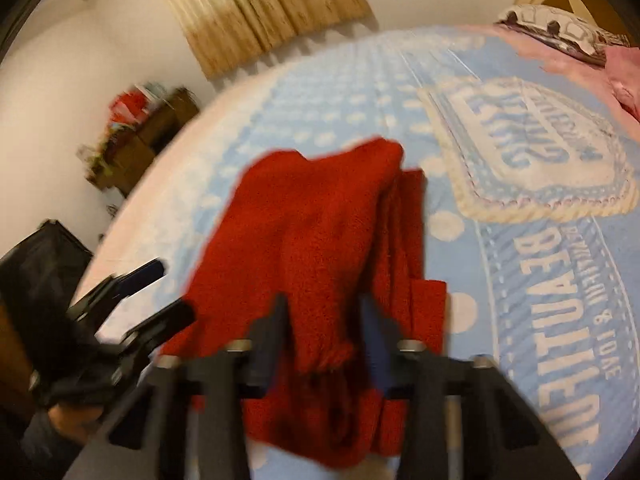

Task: Fold small clothes
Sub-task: 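Lower the fold onto the sweater and open both grippers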

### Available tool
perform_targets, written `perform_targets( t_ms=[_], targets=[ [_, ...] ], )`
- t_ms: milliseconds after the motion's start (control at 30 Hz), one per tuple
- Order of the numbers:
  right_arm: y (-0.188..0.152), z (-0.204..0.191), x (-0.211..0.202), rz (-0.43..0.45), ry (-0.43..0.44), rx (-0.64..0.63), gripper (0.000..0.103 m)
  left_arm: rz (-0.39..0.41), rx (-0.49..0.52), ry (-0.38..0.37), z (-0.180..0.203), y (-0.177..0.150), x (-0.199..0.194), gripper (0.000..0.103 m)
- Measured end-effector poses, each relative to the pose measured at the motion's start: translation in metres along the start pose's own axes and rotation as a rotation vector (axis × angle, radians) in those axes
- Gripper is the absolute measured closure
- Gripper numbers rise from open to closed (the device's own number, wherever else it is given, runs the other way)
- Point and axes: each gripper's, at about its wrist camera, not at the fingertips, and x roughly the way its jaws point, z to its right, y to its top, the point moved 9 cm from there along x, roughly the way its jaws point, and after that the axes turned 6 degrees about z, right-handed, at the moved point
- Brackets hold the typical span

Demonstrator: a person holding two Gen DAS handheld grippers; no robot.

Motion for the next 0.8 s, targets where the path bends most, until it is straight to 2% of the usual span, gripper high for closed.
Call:
perform_targets(
  t_ms=[100, 200, 300, 400, 433, 500, 533, 567, 633, 700, 800],
  targets=[
    [-0.004, 0.007, -0.004, 0.005, -0.017, 0.005, 0.084, -0.016, 0.006, -0.009, 0.008, -0.007, 0.004, 0.011],
    [-0.005, 0.018, -0.014, 0.034, -0.076, -0.017, 0.085, -0.007, 0.027, -0.003, 0.015, -0.008, 0.007, 0.005],
    [-0.006, 0.034, -0.002, 0.018, -0.108, -0.005, 0.085, -0.025, 0.03, 0.019, 0.017, -0.016, 0.015, 0.001],
    [-0.005, 0.039, 0.004, -0.011, -0.073, 0.043, 0.085, -0.026, -0.03, 0.003, 0.015, -0.024, 0.018, 0.001],
    [-0.004, 0.039, 0.003, -0.016, -0.062, 0.052, 0.083, -0.021, -0.042, 0.0, 0.014, -0.024, 0.016, 0.001],
    [0.002, 0.037, -0.004, -0.008, -0.055, 0.05, 0.072, -0.019, -0.055, 0.0, 0.012, -0.024, 0.015, 0.0],
    [0.007, 0.037, -0.012, 0.02, -0.093, 0.029, 0.061, -0.017, -0.062, 0.0, 0.012, -0.025, 0.015, 0.0],
    [0.015, 0.033, -0.02, 0.068, -0.129, -0.001, 0.06, -0.018, -0.068, -0.002, 0.012, -0.025, 0.016, 0.0],
    [0.03, 0.015, -0.034, 0.156, -0.147, -0.083, 0.06, -0.026, -0.073, -0.002, 0.013, -0.027, 0.02, 0.0],
    [0.036, -0.008, -0.035, 0.176, -0.109, -0.152, 0.06, -0.035, -0.07, 0.0, 0.015, -0.028, 0.022, 0.0],
    [0.038, -0.041, -0.017, 0.135, -0.003, -0.238, 0.06, -0.038, -0.072, 0.004, 0.015, -0.029, 0.023, 0.0]
  ],
)
